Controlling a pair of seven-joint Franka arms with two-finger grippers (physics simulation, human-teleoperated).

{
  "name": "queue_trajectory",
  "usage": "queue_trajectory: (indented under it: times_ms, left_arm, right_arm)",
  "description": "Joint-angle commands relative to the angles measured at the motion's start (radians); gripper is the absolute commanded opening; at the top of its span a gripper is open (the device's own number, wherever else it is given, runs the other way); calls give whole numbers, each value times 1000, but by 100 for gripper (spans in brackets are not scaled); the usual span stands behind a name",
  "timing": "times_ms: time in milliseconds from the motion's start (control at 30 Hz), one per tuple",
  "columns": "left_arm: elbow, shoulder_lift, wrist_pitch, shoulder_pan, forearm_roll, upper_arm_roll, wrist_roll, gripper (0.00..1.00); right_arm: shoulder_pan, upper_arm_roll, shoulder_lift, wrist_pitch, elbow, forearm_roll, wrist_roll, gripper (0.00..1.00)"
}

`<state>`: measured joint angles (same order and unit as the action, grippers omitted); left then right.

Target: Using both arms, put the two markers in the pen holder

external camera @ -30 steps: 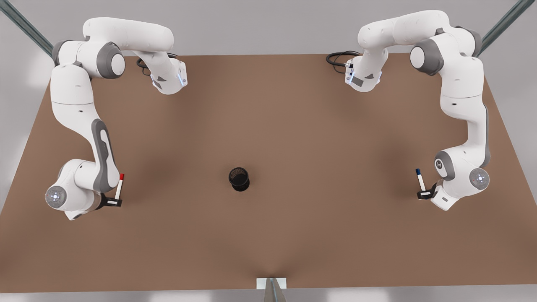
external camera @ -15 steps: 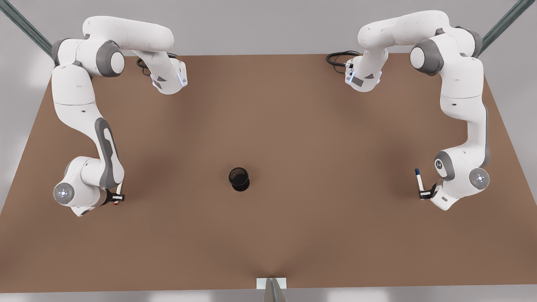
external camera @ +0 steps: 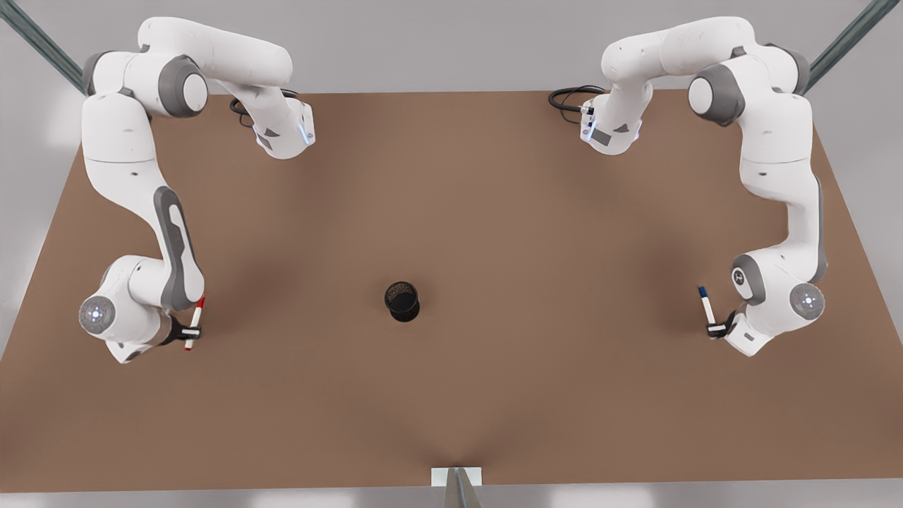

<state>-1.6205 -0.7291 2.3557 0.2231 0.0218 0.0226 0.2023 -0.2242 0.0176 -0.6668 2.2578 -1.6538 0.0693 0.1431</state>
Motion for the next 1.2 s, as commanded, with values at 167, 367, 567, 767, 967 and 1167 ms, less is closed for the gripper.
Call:
queue_trajectory:
  times_ms: [167, 367, 567, 767, 967, 1167]
  left_arm:
    - [117, 97, -360, -31, -14, -1, 83, 21]
    - [182, 183, -538, -34, -149, -27, 216, 21]
    - [289, 212, -547, -65, -293, -240, 59, 21]
    - [180, 224, -76, -215, -477, -374, 54, 21]
    - [132, 86, 692, -585, -657, -368, -132, 21]
    - [324, -75, 913, -708, -654, -363, -285, 21]
  right_arm:
    - [8, 93, 165, -172, 66, 10, 6, 22]
    - [-6, 176, 292, -225, 118, 7, 15, 22]
    - [-3, 188, 323, -279, 123, 6, 12, 22]
    - [-4, 185, 322, -279, 120, 6, 16, 22]
    - [-4, 185, 322, -279, 120, 6, 16, 22]
    - [-6, 183, 319, -279, 121, 6, 16, 22]
